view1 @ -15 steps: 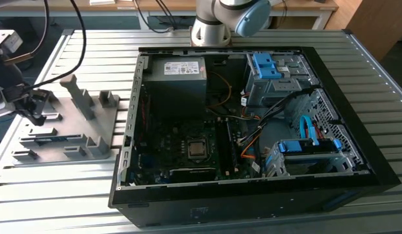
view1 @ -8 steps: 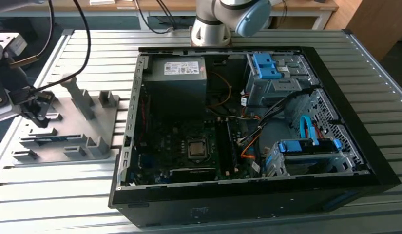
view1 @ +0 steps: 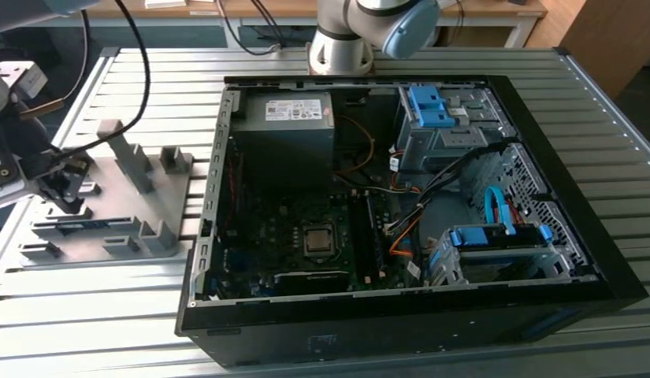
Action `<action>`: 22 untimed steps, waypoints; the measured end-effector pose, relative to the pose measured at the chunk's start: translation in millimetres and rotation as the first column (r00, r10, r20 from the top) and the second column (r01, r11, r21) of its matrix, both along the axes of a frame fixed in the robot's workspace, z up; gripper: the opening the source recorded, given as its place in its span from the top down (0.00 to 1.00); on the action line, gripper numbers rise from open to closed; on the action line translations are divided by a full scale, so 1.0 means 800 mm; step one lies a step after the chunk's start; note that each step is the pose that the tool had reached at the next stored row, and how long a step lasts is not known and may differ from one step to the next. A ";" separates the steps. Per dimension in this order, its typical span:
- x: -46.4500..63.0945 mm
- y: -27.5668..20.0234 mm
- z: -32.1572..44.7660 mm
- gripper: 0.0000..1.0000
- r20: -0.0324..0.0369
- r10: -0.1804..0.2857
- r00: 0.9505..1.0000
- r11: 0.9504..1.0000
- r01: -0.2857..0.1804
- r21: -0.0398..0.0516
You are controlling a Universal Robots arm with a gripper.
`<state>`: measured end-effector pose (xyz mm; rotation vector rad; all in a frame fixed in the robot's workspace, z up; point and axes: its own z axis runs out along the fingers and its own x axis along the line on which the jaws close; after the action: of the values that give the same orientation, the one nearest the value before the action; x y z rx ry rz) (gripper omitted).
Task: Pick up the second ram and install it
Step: 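Pick up the second ram and move it above second insertion slot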
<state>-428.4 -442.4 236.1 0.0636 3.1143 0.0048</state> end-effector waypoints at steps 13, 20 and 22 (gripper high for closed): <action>0.004 -0.0013 -0.0054 0.90 -0.001 0.006 1.000 1.000 -0.006 0.000; 0.004 -0.0013 -0.0055 0.90 -0.001 0.006 1.000 1.000 -0.006 0.000; 0.004 -0.0013 -0.0055 0.90 -0.001 0.013 1.000 1.000 -0.013 0.000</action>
<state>-425.1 -443.4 231.7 0.0436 3.1156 0.0051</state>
